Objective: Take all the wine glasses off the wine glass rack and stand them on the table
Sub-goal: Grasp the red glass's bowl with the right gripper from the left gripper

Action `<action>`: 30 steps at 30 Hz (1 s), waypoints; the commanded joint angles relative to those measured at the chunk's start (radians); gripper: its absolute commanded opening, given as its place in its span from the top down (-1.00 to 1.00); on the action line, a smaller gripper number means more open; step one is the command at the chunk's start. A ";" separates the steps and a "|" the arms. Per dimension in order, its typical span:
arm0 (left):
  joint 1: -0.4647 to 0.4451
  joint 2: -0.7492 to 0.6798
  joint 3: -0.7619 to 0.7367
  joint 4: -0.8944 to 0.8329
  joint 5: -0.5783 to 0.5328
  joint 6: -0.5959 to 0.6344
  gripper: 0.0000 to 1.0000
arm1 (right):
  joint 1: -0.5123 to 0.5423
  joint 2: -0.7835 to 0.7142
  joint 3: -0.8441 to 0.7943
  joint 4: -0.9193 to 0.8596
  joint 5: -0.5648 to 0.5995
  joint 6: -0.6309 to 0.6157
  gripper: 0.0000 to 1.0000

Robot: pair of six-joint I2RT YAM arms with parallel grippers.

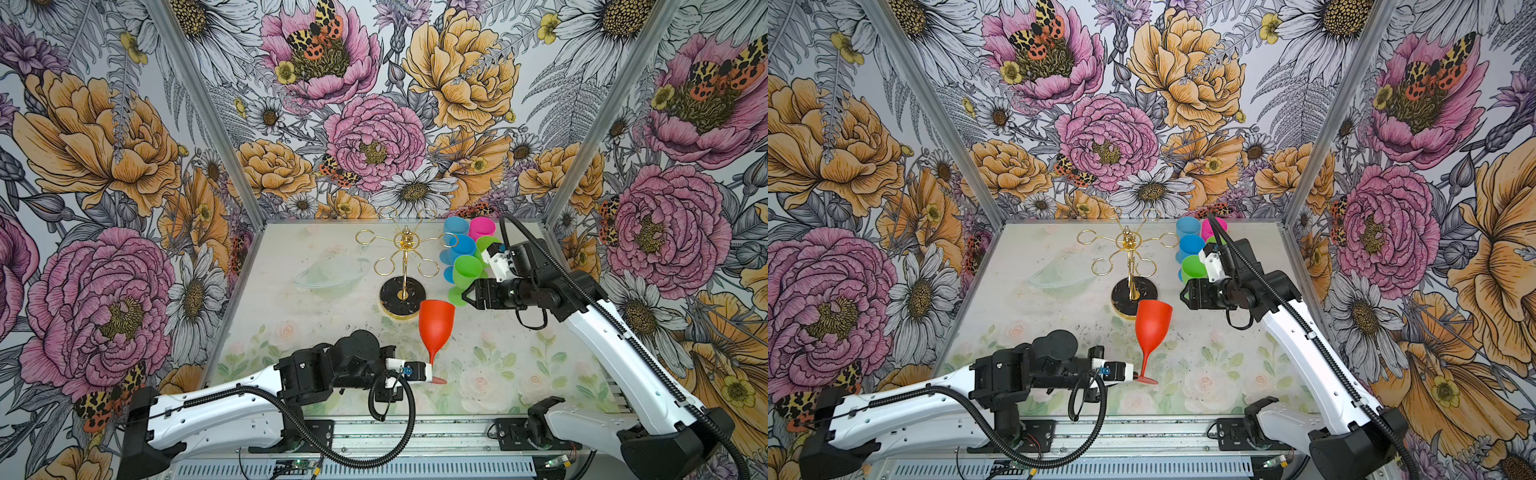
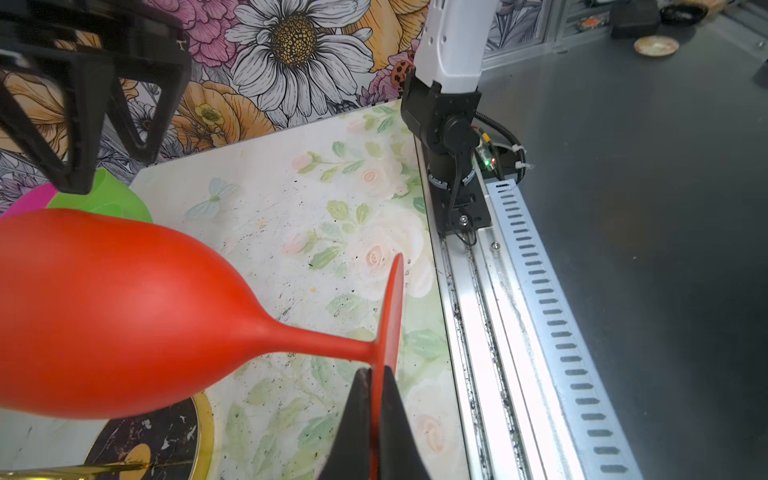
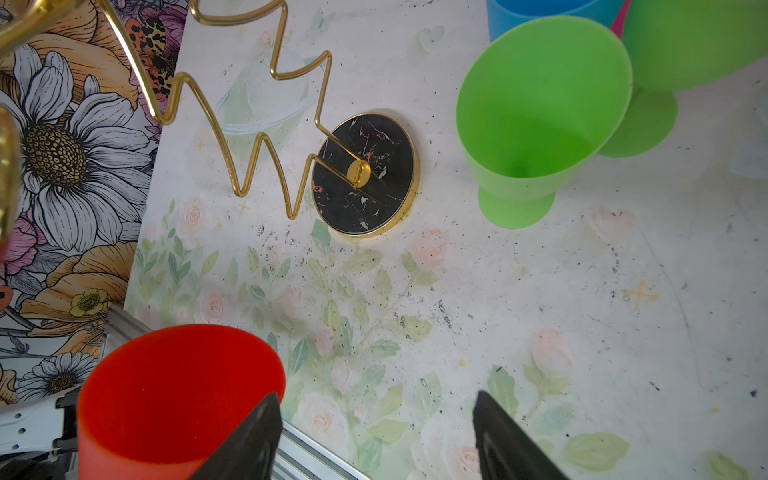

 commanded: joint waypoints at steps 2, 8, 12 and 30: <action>-0.056 0.028 -0.018 0.004 -0.177 0.177 1.00 | 0.008 -0.007 0.054 -0.006 -0.022 -0.001 -0.45; -0.120 0.053 -0.038 0.023 -0.329 0.301 1.00 | 0.013 0.003 0.057 -0.007 -0.111 0.003 -0.41; -0.141 0.061 -0.052 0.048 -0.416 0.368 1.00 | 0.014 0.016 0.045 -0.006 -0.157 -0.002 -0.41; -0.196 0.103 -0.114 0.206 -0.654 0.550 1.00 | 0.014 0.075 0.028 -0.003 -0.273 0.025 -0.17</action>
